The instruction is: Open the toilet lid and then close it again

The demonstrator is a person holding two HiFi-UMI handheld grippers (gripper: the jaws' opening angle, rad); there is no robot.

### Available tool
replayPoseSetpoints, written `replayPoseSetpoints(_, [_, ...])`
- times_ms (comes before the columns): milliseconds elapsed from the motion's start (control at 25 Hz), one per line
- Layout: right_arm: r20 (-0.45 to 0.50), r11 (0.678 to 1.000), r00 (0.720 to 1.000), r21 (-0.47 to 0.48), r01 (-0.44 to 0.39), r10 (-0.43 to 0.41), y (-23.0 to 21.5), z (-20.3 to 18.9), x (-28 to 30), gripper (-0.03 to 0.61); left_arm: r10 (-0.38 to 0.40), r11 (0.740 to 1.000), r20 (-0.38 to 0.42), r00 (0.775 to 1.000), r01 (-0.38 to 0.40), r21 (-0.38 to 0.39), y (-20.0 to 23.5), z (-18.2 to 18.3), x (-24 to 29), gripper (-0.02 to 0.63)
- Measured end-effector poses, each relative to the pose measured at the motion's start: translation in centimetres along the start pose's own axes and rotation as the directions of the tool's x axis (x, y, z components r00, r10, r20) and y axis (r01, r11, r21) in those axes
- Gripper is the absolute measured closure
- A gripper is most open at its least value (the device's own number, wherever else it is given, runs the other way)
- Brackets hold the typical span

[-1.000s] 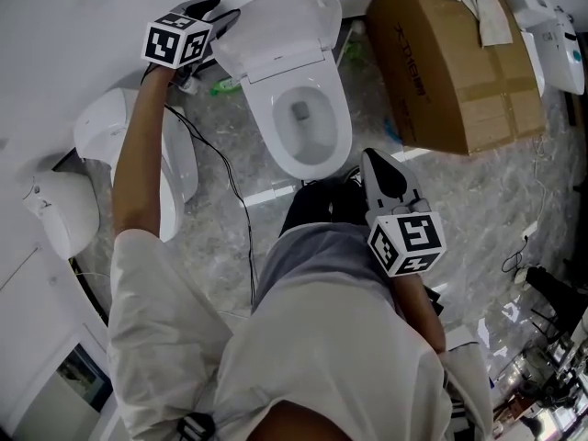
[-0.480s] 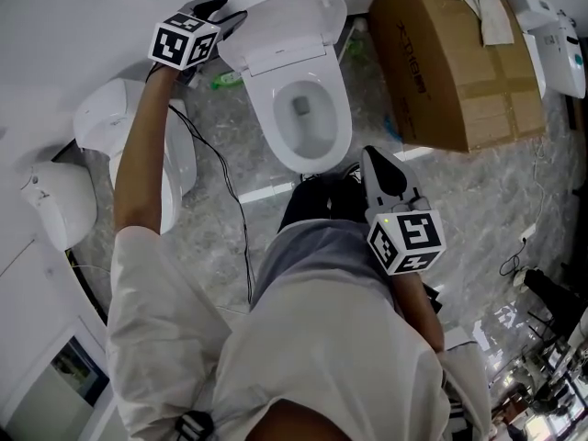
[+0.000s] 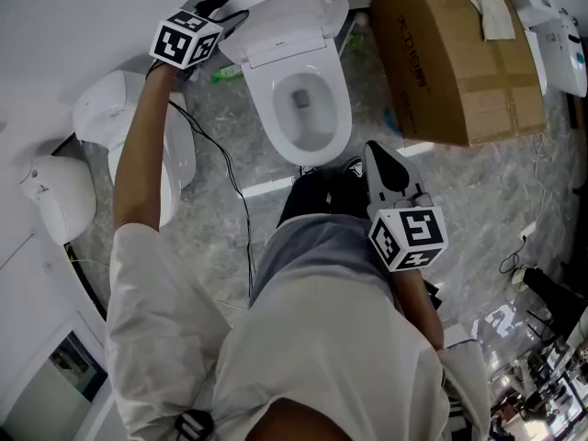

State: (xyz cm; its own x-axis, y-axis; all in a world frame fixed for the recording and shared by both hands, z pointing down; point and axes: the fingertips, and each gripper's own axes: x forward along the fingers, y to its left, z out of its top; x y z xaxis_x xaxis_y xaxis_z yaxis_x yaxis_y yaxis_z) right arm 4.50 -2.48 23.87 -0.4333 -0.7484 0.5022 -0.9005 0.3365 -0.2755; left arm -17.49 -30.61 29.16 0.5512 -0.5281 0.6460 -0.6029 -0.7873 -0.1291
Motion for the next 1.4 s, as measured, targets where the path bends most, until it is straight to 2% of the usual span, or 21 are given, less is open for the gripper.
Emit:
replayPoseSetpoints(320, [-0.001, 1.0, 1.0, -0.001, -0.009, 0.009, 0.4, -0.6, -0.8, 0.568, 0.026, 0.995, 0.009, 1.0, -0.027, 0.095, -2.0, -0.7, -0.6, 0.407])
replayPoseSetpoints(760, [-0.002, 1.0, 1.0, 0.003, -0.01, 0.01, 0.1, -1.3, -1.0, 0.568, -0.043, 0.977, -0.049, 0.998, 0.052, 0.207, -6.2, -2.8, -0.6, 0.407])
replayPoseSetpoints(1040, [-0.008, 1.0, 1.0, 0.008, -0.012, 0.012, 0.1, -1.9, -1.3, 0.568, -0.082, 0.947, -0.075, 0.994, 0.101, 0.306, -10.8, -4.6, -0.5, 0.407])
replayPoseSetpoints(1400, [-0.019, 1.0, 1.0, 0.007, -0.024, 0.024, 0.7, -2.1, -0.7, 0.568, -0.021, 0.948, -0.058, 0.998, 0.038, 0.317, -13.6, -6.8, -0.1, 0.407])
